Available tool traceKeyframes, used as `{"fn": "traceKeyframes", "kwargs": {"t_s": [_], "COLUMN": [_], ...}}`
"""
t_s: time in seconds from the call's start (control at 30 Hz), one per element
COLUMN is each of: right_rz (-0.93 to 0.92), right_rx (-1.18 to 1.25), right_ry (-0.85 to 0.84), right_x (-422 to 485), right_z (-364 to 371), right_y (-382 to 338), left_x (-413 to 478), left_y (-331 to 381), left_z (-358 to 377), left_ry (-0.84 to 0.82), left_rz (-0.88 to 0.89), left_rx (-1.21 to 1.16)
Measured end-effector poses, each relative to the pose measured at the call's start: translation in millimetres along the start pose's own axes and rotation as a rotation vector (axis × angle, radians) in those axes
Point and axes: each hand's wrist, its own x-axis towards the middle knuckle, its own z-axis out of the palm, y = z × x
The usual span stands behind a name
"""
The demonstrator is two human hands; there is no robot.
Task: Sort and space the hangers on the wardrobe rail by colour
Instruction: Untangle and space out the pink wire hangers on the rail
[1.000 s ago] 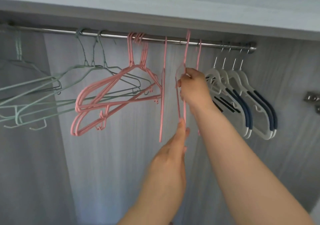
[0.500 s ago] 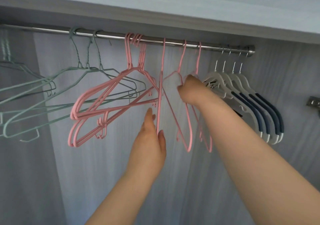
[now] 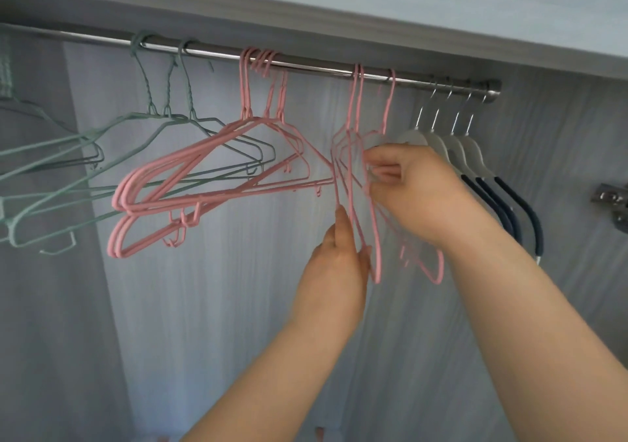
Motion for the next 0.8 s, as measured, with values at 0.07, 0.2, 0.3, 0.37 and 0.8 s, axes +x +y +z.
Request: {"fn": "traceKeyframes", "kwargs": {"t_s": [0.07,0.2,0.3,0.37,0.8], "right_rz": [-0.034,-0.134,-0.084,-0.038,0.22], "right_rx": [0.055,0.233,0.447,0.509,0.465], "right_ry": [-0.032,-0.168,-0.354,-0.381,0.306], "right_x": [-12.7,-41.7,-50.3,-43.1,89.1], "right_z": [3.0,22.1,50.4,76.1,153.1], "right_y": [-6.8,-30.0,-56.8,-73.3,-55.3], "left_x": [-13.3,-36.4,-32.3,-19.0,1.3], "left_y": [1.7,-14.9,-42.1,-62.0,-88.1], "left_z": [-10.3,-71.6,-134.5,-163.6,-181.9], "left_ry": [0.035,0.477,0.675,0.618,0.456], "left_rz": [0.012,0.116,0.004,-0.131,0.214], "left_rx": [0.009,0.091,0.32,0.485,0.456]}}
